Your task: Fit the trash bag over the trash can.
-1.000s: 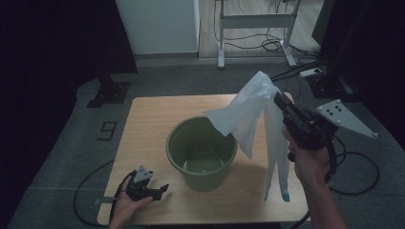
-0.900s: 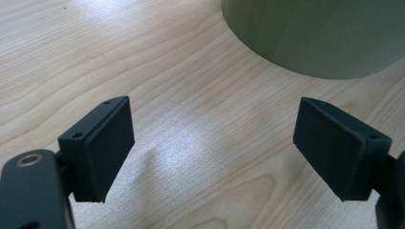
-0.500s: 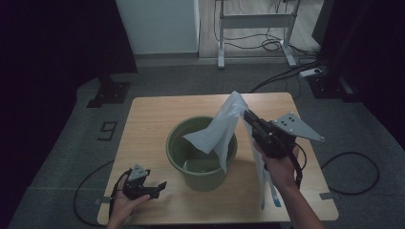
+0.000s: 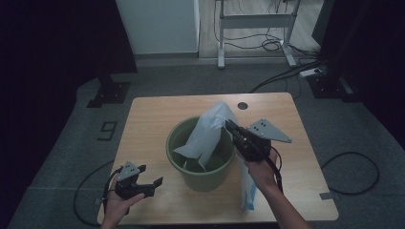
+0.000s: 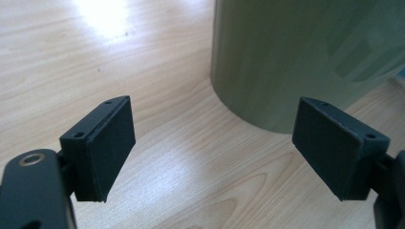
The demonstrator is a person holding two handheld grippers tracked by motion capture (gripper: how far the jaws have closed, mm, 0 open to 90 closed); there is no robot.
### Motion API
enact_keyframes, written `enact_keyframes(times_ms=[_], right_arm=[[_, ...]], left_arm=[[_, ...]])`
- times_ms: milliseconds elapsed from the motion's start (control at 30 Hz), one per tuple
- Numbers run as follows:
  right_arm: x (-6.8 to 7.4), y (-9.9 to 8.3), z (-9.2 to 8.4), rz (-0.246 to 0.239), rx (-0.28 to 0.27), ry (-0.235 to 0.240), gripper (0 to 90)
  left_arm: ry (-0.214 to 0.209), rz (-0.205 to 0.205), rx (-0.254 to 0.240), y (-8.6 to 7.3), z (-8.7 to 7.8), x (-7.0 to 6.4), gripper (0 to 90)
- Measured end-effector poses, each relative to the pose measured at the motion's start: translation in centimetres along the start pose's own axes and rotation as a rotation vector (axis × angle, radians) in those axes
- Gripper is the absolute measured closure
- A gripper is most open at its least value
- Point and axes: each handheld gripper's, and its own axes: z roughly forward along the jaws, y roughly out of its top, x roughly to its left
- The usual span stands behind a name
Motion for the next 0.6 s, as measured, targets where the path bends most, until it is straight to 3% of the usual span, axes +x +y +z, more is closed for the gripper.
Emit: enact_keyframes(times_ms=[433, 600], right_arm=[[2.1, -3.7, 0.3, -0.024, 0.103, 0.082, 88.3], [1.9, -4.3, 0.2, 0.011, 0.102, 0.131, 76.2]], left_arm=[[-0.009, 0.008, -0.027, 0.7, -0.8, -0.6, 14.2], [-0.009, -0.006, -0.020, 0.3, -0.5, -0.2, 14.3]])
